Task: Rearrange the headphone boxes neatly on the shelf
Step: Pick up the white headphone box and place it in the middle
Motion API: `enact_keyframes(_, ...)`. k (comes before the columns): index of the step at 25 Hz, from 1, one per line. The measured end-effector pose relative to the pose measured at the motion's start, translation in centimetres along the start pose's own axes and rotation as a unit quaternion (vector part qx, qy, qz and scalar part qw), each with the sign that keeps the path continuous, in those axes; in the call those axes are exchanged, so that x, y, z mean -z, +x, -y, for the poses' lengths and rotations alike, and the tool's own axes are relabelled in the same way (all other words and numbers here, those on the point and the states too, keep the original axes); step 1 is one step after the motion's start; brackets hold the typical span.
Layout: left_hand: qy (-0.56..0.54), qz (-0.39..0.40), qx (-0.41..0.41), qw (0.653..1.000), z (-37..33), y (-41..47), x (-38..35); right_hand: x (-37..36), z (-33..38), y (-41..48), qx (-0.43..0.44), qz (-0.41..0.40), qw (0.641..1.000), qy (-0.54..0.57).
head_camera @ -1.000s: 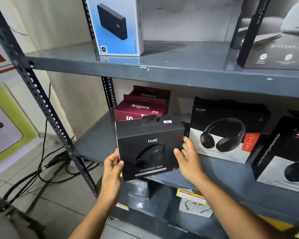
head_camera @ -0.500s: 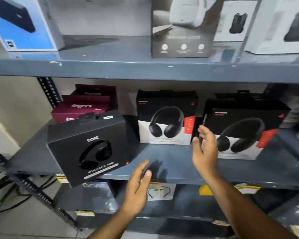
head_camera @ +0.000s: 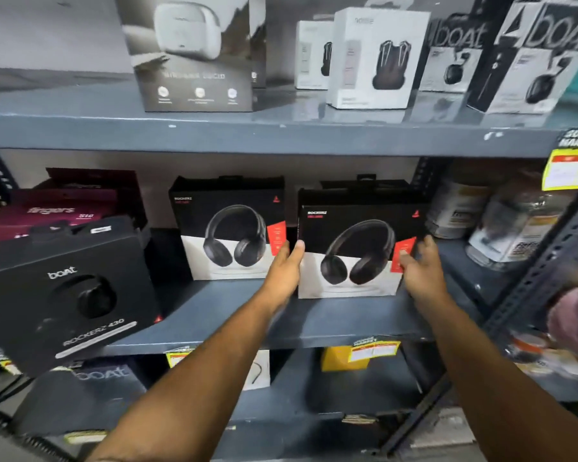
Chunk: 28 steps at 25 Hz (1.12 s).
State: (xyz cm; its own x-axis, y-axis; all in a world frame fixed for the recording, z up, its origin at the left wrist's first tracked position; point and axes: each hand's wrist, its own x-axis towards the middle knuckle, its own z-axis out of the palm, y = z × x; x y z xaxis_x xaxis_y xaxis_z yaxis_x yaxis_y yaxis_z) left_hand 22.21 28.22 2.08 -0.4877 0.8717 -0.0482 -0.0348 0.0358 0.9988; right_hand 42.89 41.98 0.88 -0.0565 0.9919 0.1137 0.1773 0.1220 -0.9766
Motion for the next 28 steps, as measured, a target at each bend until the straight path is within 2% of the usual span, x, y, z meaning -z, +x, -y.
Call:
enact_keyframes(3, 0.006, 0.005, -0.012, 1.0, 1.5, -1.0, -0.7, 0.4, -0.7, -0.4, 0.012, 0.063, 0.998, 0.011)
enact_keyframes(8, 0.03, -0.03, -0.065, 0.997, 3.0, -4.6, 1.6, 0.7, -1.1, -3.4, 0.04, 0.042, 0.997, 0.048)
enact_keyframes(12, -0.025, -0.063, -0.116, 0.991, 2.4, -7.8, 4.7, -0.1, 1.5, -6.6, 0.096, 0.065, 0.99, 0.083)
enact_keyframes(19, -0.035, -0.113, -0.107, 0.987, -0.3, -10.7, 9.5, -3.7, 5.2, -10.2, 0.118, 0.133, 0.975, 0.135)
enact_keyframes(24, 0.029, -0.174, -0.124, 0.977, 0.3, -10.0, 12.7, -7.3, 4.4, -10.4, 0.123, 0.173, 0.97, 0.116)
enact_keyframes(28, 0.033, -0.191, -0.076, 0.978, 2.0, -8.0, 14.7, -10.8, 2.4, -10.4, 0.109, 0.196, 0.969, 0.106)
